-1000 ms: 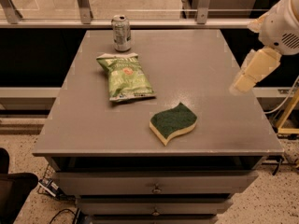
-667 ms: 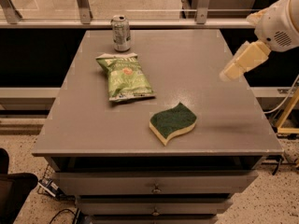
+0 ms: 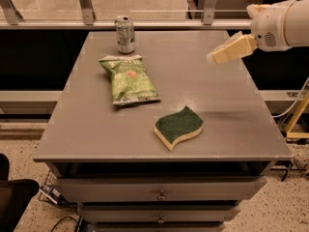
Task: Pick 7up can
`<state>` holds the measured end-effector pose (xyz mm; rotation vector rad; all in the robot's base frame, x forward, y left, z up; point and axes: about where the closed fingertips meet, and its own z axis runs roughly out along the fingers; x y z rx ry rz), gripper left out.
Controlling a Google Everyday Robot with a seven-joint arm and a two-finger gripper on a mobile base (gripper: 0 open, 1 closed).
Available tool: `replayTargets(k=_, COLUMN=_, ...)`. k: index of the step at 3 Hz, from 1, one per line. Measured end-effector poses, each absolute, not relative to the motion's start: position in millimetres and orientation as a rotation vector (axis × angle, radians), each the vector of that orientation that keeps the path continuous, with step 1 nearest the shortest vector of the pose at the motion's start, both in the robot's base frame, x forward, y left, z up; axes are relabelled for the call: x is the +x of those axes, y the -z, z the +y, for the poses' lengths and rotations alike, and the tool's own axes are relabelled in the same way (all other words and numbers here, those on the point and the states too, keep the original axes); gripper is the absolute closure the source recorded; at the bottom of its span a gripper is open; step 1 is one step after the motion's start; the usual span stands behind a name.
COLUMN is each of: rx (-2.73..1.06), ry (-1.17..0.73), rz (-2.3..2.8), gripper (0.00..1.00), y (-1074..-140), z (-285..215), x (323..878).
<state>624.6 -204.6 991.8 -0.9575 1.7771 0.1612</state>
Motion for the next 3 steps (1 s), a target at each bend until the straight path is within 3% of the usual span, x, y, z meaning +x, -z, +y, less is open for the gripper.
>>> replayTargets(k=3, rx=-0.804, ry=-0.3, rz=1.657, gripper=0.0, y=-995.7, z=-173.0, x=644.9)
